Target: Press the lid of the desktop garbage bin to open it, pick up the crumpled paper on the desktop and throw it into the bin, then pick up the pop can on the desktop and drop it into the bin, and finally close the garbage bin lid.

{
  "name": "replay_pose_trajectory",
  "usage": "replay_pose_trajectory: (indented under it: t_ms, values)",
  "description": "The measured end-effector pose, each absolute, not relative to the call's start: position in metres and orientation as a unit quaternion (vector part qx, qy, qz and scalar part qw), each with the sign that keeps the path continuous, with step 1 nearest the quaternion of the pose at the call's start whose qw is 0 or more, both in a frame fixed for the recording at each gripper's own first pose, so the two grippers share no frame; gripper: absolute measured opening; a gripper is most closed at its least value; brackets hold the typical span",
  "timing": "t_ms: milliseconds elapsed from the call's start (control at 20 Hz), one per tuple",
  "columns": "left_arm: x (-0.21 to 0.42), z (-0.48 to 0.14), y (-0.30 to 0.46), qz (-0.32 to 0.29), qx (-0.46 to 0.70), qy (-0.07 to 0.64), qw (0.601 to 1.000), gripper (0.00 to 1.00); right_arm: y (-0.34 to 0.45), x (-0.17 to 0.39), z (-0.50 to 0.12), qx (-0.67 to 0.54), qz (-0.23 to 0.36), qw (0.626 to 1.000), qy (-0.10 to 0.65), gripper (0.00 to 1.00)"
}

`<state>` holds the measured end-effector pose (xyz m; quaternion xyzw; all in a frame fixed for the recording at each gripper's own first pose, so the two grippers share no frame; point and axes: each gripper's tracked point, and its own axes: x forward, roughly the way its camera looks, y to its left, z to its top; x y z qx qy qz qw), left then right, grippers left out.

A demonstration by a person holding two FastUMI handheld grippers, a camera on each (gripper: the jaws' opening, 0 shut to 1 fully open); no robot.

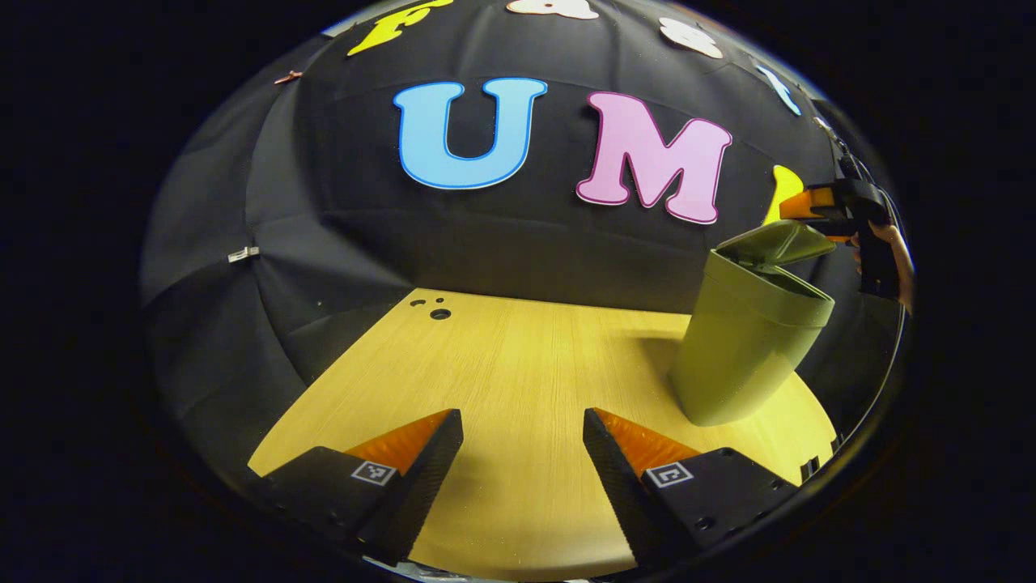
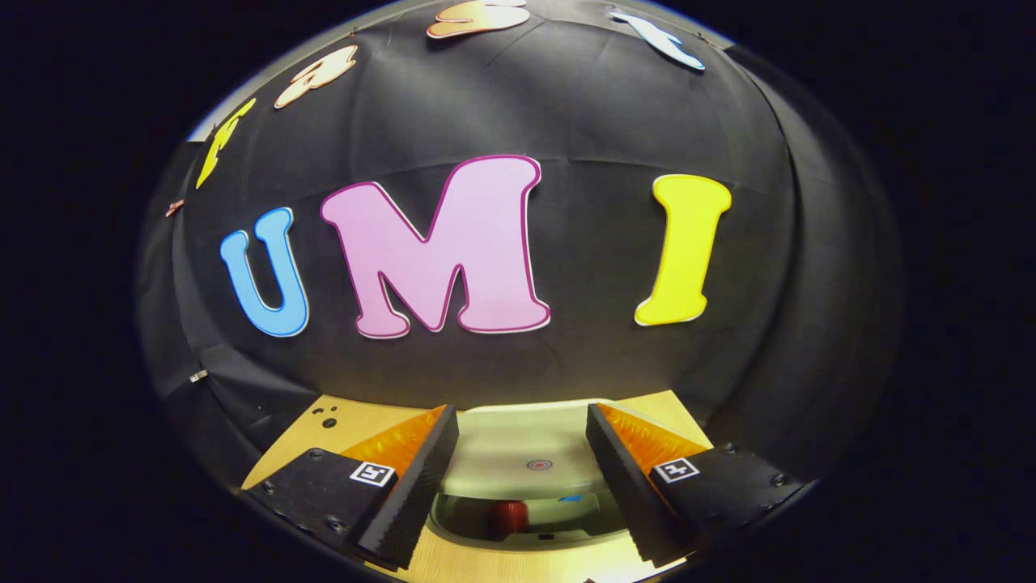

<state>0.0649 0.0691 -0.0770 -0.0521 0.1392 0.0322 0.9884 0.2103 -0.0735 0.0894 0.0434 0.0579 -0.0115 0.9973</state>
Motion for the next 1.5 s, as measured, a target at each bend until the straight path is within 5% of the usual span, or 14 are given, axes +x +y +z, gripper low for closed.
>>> replay_pose_trajectory:
  t_ms: [750, 1500]
  values:
    - [0.053, -0.095, 0.092, 0.009, -0.051, 0.149, 0.987, 0.96, -0.072, 0.193, 0.022, 0.023, -0.050, 0.993, 0.102, 1.00]
    - [0.047, -0.101, 0.101, 0.011, -0.050, 0.154, 0.987, 0.96, -0.071, 0.186, 0.019, 0.017, -0.043, 0.997, 0.069, 1.00]
